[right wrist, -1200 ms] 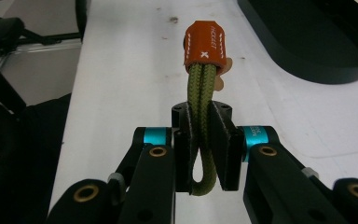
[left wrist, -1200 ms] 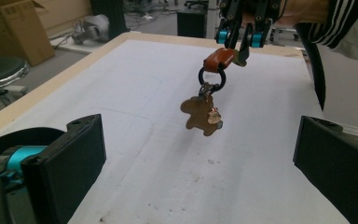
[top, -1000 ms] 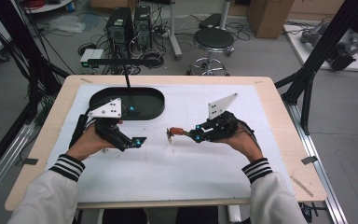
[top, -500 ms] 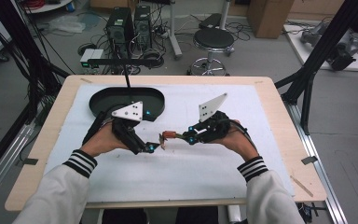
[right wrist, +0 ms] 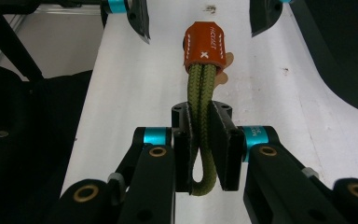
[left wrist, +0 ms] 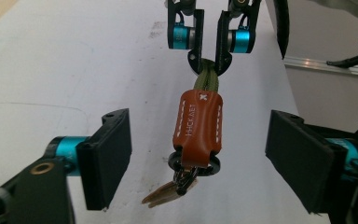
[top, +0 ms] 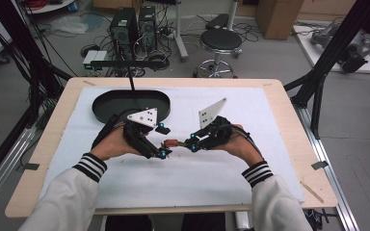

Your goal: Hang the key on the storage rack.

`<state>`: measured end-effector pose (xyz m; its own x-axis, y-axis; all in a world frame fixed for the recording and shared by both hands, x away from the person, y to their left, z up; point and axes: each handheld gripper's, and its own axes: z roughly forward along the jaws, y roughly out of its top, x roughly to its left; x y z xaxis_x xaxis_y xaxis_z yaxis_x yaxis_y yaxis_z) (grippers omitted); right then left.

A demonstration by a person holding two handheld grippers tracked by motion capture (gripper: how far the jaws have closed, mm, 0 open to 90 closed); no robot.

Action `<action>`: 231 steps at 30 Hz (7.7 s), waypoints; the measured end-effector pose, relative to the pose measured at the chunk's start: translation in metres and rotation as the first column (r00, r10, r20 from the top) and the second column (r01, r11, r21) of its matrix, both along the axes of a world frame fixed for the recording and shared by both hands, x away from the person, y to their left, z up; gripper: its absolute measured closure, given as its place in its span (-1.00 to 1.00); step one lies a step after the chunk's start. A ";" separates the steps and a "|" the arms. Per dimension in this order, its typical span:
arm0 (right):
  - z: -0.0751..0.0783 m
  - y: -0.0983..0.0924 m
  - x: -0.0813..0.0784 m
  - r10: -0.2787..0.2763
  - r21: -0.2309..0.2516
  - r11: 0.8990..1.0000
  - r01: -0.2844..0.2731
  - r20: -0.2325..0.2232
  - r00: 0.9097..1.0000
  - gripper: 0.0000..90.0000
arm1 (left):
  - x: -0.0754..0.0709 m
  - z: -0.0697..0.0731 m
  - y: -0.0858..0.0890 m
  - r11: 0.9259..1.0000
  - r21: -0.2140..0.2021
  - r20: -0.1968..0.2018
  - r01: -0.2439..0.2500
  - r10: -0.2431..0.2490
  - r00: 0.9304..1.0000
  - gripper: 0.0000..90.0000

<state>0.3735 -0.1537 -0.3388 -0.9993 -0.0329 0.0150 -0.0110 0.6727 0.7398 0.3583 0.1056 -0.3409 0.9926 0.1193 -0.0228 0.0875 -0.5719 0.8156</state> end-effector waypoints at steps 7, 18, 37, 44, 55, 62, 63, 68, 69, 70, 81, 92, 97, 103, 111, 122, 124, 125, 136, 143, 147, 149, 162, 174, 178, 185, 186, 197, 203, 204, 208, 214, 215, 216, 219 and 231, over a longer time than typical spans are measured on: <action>-0.002 0.004 -0.001 0.015 -0.010 1.000 -0.015 -0.006 1.000 0.78 | 0.001 -0.001 -0.004 0.999 0.045 -0.012 0.027 -0.027 1.000 -0.12; -0.004 0.009 -0.002 0.031 -0.016 0.999 -0.031 -0.007 0.999 0.77 | 0.001 -0.005 -0.008 0.995 0.095 -0.025 0.036 -0.034 0.999 0.27; -0.008 0.011 -0.003 0.032 0.003 0.999 -0.032 0.034 0.999 -0.21 | -0.002 -0.005 -0.010 0.993 0.115 0.002 0.034 -0.035 0.999 0.58; -0.010 0.012 -0.007 -0.110 0.076 0.992 0.103 0.087 0.990 -0.99 | -0.002 -0.002 -0.007 0.994 0.108 0.022 0.005 -0.007 1.000 0.58; -0.008 -0.033 -0.006 -0.335 0.242 0.919 0.311 0.062 0.940 -0.99 | -0.001 0.010 0.017 0.985 0.023 0.057 -0.169 0.167 0.984 0.59; -0.014 -0.076 -0.013 -0.516 0.331 0.818 0.470 0.061 0.854 -0.99 | 0.002 0.015 0.042 0.954 -0.051 0.072 -0.295 0.298 0.952 0.59; -0.016 -0.082 -0.016 -0.539 0.360 0.797 0.486 0.058 0.841 -0.99 | 0.002 0.015 0.046 0.948 -0.056 0.078 -0.315 0.318 0.945 0.59; -0.028 -0.109 -0.029 -0.624 0.421 0.715 0.558 0.027 0.781 -0.99 | 0.001 0.018 0.062 0.906 -0.123 0.100 -0.406 0.418 0.903 0.59; -0.031 -0.114 -0.031 -0.639 0.429 0.702 0.569 0.025 0.769 -0.99 | 0.002 0.018 0.065 0.897 -0.137 0.101 -0.421 0.436 0.894 0.59; -0.034 -0.119 -0.034 -0.654 0.434 0.687 0.583 0.019 0.756 -0.99 | 0.002 0.019 0.069 0.888 -0.152 0.104 -0.434 0.451 0.887 0.59; -0.072 -0.150 -0.049 -0.707 0.478 0.608 0.634 -0.039 0.707 -0.99 | 0.007 0.023 0.098 0.784 -0.237 0.104 -0.574 0.608 0.787 0.59; -0.091 -0.159 -0.057 -0.726 0.565 0.539 0.624 -0.064 0.685 -0.99 | 0.018 0.030 0.125 0.669 -0.289 0.126 -0.685 0.736 0.665 0.59; -0.100 -0.161 -0.060 -0.745 0.581 0.515 0.630 -0.060 0.664 -0.99 | 0.025 0.032 0.133 0.624 -0.298 0.136 -0.722 0.777 0.615 0.59; -0.106 -0.162 -0.064 -0.756 0.595 0.506 0.625 -0.044 0.653 -0.99 | 0.035 0.032 0.137 0.592 -0.297 0.138 -0.749 0.803 0.580 0.59; -0.111 -0.164 -0.067 -0.772 0.631 0.475 0.614 -0.036 0.634 -0.99 | 0.049 0.037 0.143 0.547 -0.307 0.144 -0.779 0.836 0.530 0.59; -0.113 -0.164 -0.068 -0.779 0.631 0.466 0.621 -0.040 0.625 -0.99 | 0.070 0.032 0.146 0.507 -0.285 0.149 -0.813 0.862 0.485 0.59; -0.113 -0.164 -0.068 -0.781 0.629 0.468 0.621 -0.035 0.624 -0.99 | 0.073 0.029 0.146 0.504 -0.286 0.140 -0.815 0.864 0.484 0.59; -0.113 -0.163 -0.068 -0.781 0.629 0.468 0.621 -0.035 0.623 -0.99 | 0.074 0.028 0.146 0.503 -0.281 0.145 -0.817 0.864 0.482 0.59; -0.113 -0.164 -0.068 -0.781 0.629 0.467 0.621 -0.035 0.623 -0.99 | 0.084 0.019 0.149 0.472 -0.272 0.123 -0.838 0.881 0.456 0.59; -0.113 -0.164 -0.067 -0.782 0.630 0.468 0.619 -0.031 0.623 -0.99 | 0.089 0.013 0.151 0.461 -0.274 0.104 -0.844 0.887 0.450 0.59; -0.113 -0.163 -0.067 -0.783 0.631 0.467 0.619 -0.030 0.622 -0.99 | 0.090 0.008 0.151 0.457 -0.262 0.103 -0.850 0.889 0.447 0.59; -0.113 -0.164 -0.067 -0.782 0.630 0.468 0.620 -0.033 0.623 -0.99 | 0.091 0.005 0.150 0.457 -0.258 0.103 -0.851 0.889 0.447 0.59; -0.113 -0.163 -0.067 -0.781 0.627 0.466 0.624 -0.040 0.623 -0.99 | 0.100 -0.005 0.145 0.450 -0.233 0.097 -0.862 0.893 0.440 0.59; -0.113 -0.164 -0.067 -0.781 0.624 0.466 0.627 -0.043 0.623 -0.99 | 0.112 -0.017 0.146 0.414 -0.197 0.086 -0.889 0.910 0.405 0.60; -0.113 -0.164 -0.067 -0.781 0.626 0.463 0.627 -0.046 0.622 -0.99 | 0.116 -0.022 0.144 0.411 -0.186 0.097 -0.892 0.911 0.400 0.60; -0.113 -0.164 -0.067 -0.782 0.626 0.461 0.629 -0.048 0.621 -0.99 | 0.119 -0.026 0.141 0.407 -0.175 0.092 -0.897 0.914 0.396 0.59; -0.113 -0.164 -0.067 -0.782 0.627 0.461 0.628 -0.047 0.621 -0.99 | 0.119 -0.027 0.141 0.407 -0.177 0.093 -0.896 0.913 0.397 0.59; -0.113 -0.165 -0.066 -0.786 0.630 0.447 0.635 -0.062 0.615 -0.99 | 0.114 -0.026 0.150 0.515 -0.249 -0.002 -0.820 0.847 0.532 -0.47; -0.113 -0.165 -0.067 -0.785 0.629 0.452 0.632 -0.056 0.617 -0.99 | 0.082 -0.025 0.158 0.601 -0.389 -0.008 -0.698 0.756 0.655 -0.96; -0.113 -0.164 -0.067 -0.785 0.630 0.453 0.630 -0.052 0.617 -0.99 | 0.076 -0.026 0.159 0.623 -0.405 0.001 -0.670 0.733 0.681 -0.96; -0.113 -0.164 -0.067 -0.784 0.627 0.459 0.630 -0.048 0.619 -0.99 | 0.045 -0.032 0.166 0.656 -0.440 0.031 -0.613 0.694 0.720 -0.96; -0.113 -0.163 -0.067 -0.787 0.628 0.461 0.627 -0.037 0.616 -0.99 | -0.004 -0.058 0.181 0.686 -0.460 0.070 -0.564 0.661 0.747 -0.96; -0.113 -0.163 -0.067 -0.787 0.628 0.461 0.627 -0.037 0.615 -0.99 | -0.010 -0.061 0.183 0.685 -0.462 0.076 -0.563 0.663 0.744 -0.96; -0.113 -0.163 -0.067 -0.788 0.624 0.460 0.632 -0.040 0.614 -0.99 | -0.020 -0.067 0.187 0.678 -0.474 0.074 -0.562 0.667 0.742 -0.96; -0.113 -0.162 -0.068 -0.791 0.622 0.464 0.631 -0.030 0.611 -0.99 | -0.042 -0.079 0.197 0.657 -0.495 0.064 -0.569 0.680 0.730 -0.96; -0.113 -0.162 -0.068 -0.793 0.623 0.463 0.631 -0.026 0.608 -0.99 | -0.087 -0.112 0.212 0.594 -0.576 0.030 -0.562 0.703 0.711 -0.96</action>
<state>0.3058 -0.3154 -0.4516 -0.6360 0.7715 0.0176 0.0612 0.0277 0.9977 0.2712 0.3172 -0.4527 0.6478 0.7596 -0.0570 0.0391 0.0416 0.9984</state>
